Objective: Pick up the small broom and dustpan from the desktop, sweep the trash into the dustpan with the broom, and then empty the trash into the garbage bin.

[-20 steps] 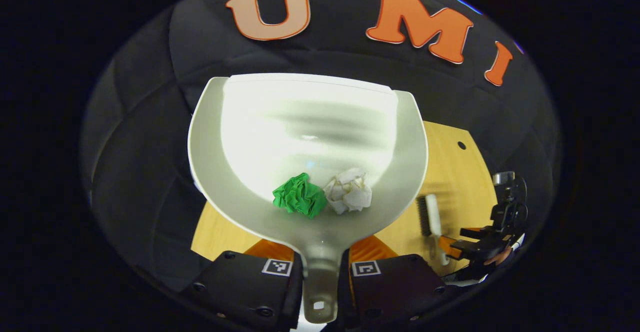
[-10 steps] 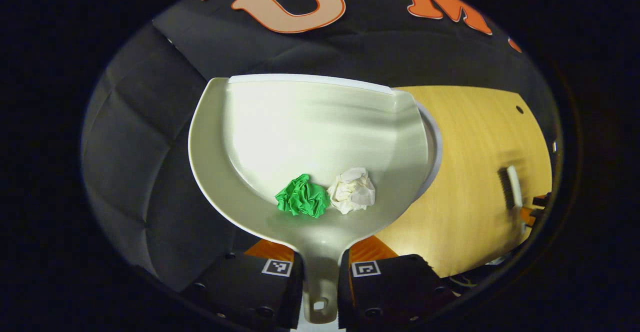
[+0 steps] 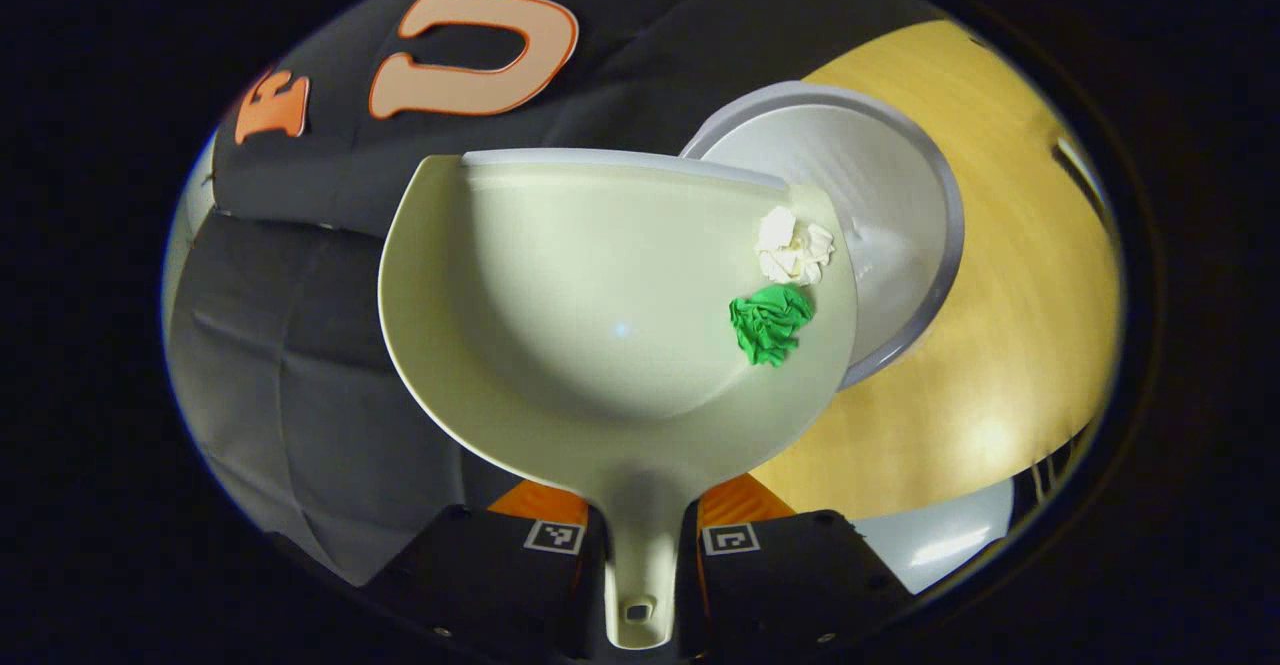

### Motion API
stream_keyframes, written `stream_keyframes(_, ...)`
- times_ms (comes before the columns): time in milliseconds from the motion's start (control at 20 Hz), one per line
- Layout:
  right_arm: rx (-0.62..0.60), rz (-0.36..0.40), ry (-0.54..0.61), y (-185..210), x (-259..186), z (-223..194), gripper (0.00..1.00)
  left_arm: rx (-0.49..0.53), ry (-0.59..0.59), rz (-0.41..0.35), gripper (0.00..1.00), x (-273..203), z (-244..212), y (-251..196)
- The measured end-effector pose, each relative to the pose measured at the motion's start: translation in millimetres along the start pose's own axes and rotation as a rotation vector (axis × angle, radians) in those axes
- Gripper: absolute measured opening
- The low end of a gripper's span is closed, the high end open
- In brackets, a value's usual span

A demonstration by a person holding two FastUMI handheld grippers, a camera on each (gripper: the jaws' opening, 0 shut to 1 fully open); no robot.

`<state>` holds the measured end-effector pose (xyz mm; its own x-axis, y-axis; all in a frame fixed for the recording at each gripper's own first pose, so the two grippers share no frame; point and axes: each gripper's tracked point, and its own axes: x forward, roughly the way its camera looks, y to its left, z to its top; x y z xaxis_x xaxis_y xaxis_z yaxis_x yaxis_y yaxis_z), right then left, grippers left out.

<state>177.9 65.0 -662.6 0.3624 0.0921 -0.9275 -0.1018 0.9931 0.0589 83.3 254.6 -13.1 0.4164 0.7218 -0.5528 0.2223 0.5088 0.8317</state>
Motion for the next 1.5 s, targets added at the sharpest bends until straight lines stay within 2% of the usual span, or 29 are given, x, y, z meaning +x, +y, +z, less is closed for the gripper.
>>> stream_keyframes(250, 0.001, 0.012, 0.005, 11, 1, -5, 0.95, 0.255, -0.035, 0.240, 0.28, -15, 12, 27)
stream_keyframes(400, 0.001, 0.014, 0.011, 8, 1, -8, 0.95, 0.398, -0.068, 0.340, 0.28, -17, 13, 44)
stream_keyframes(500, 0.003, 0.021, 0.013, 9, 1, -8, 0.95, 0.450, -0.090, 0.382, 0.28, -16, 11, 46)
stream_keyframes(600, 0.005, 0.021, 0.010, 8, 3, -6, 0.95, 0.412, -0.091, 0.369, 0.29, -17, 6, 36)
stream_keyframes(750, 0.013, 0.021, 0.011, 2, -2, -13, 0.95, 0.158, -0.084, 0.198, 0.29, -7, 0, 14)
stream_keyframes(950, 0.020, 0.028, 0.010, -4, -8, -23, 0.95, -0.142, -0.066, 0.028, 0.29, -11, -15, -20)
stream_keyframes(1150, 0.018, 0.033, 0.009, 9, -16, -33, 0.95, -0.413, -0.123, -0.184, 0.29, -25, 16, -59)
stream_keyframes(1250, 0.028, 0.038, 0.014, 9, -16, -37, 0.95, -0.533, -0.188, -0.338, 0.29, -43, 45, -82)
stream_keyframes(1300, 0.032, 0.044, 0.019, 9, -17, -43, 0.95, -0.556, -0.221, -0.409, 0.29, -50, 63, -102)
stream_keyframes(1350, 0.032, 0.045, 0.022, 10, -13, -42, 0.95, -0.568, -0.249, -0.436, 0.29, -56, 80, -114)
stream_keyframes(1400, 0.026, 0.046, 0.022, 13, -12, -42, 0.95, -0.551, -0.260, -0.429, 0.29, -59, 93, -121)
stream_keyframes(1450, 0.021, 0.048, 0.023, 22, -12, -43, 0.95, -0.551, -0.272, -0.422, 0.29, -87, 82, -137)
stream_keyframes(1500, 0.019, 0.055, 0.025, 30, -12, -44, 0.95, -0.553, -0.299, -0.440, 0.29, -82, 88, -138)
